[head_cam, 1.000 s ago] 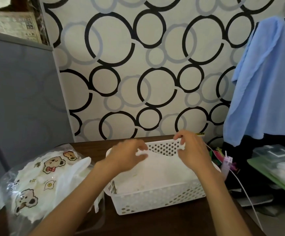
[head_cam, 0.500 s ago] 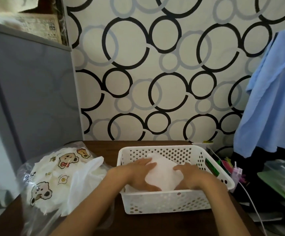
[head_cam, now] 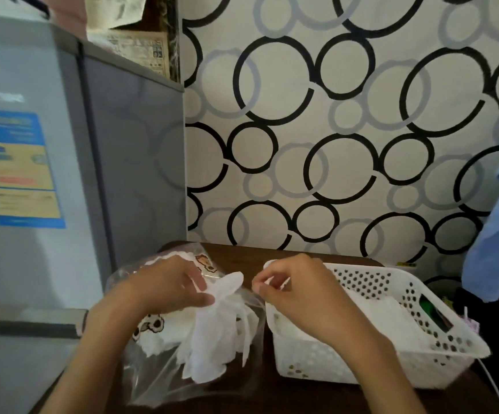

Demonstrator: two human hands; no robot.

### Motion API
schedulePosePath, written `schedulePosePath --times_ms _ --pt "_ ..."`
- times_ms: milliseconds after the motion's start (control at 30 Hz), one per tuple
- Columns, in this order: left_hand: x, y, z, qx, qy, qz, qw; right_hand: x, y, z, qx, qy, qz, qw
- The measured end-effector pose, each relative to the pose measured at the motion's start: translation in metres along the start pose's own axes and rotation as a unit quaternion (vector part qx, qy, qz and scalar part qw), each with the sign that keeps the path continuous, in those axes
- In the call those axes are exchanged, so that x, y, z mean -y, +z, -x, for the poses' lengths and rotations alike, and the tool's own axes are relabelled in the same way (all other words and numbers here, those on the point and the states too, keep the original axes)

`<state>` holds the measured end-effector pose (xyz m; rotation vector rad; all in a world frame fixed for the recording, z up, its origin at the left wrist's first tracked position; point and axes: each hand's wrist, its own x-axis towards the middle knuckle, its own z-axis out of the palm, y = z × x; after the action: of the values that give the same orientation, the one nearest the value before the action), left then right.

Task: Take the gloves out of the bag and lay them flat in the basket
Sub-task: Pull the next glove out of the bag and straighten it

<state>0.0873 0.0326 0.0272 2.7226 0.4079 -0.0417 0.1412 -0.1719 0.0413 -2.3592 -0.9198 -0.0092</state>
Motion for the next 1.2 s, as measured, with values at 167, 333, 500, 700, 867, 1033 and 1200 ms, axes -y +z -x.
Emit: schedulePosePath --times_ms 167,333,500,700,867,1033,1200 --pt "0.011 0.001 -0.005 0.051 0.070 0.064 0.994 0.024 0.054 -0.017 0.082 0.148 0.055 0.984" --pt "0.010 -0.005 0.001 0.062 0.094 0.170 0.979 0.029 0.060 -0.017 0.097 0.124 0.057 0.986" --pt "0.002 -0.008 0.001 0.015 0.018 0.367 0.930 0.024 0.039 -0.005 0.147 0.078 -0.045 0.985" --pt "-0.011 -0.009 0.005 -0.069 -0.018 0.452 0.889 0.021 0.043 -0.007 0.077 0.039 0.016 0.996" --pt "0.002 -0.012 0.001 -0.140 -0.012 0.300 0.944 -0.004 0.009 -0.012 -0.026 0.014 -0.194 0.980" --pt "0.001 -0.011 0.009 -0.077 0.149 0.174 0.970 -0.014 0.006 -0.014 -0.031 -0.046 -0.220 0.974" --pt "-0.016 0.008 0.003 -0.019 0.229 0.179 0.957 -0.009 0.004 -0.015 -0.141 -0.057 -0.266 0.952"
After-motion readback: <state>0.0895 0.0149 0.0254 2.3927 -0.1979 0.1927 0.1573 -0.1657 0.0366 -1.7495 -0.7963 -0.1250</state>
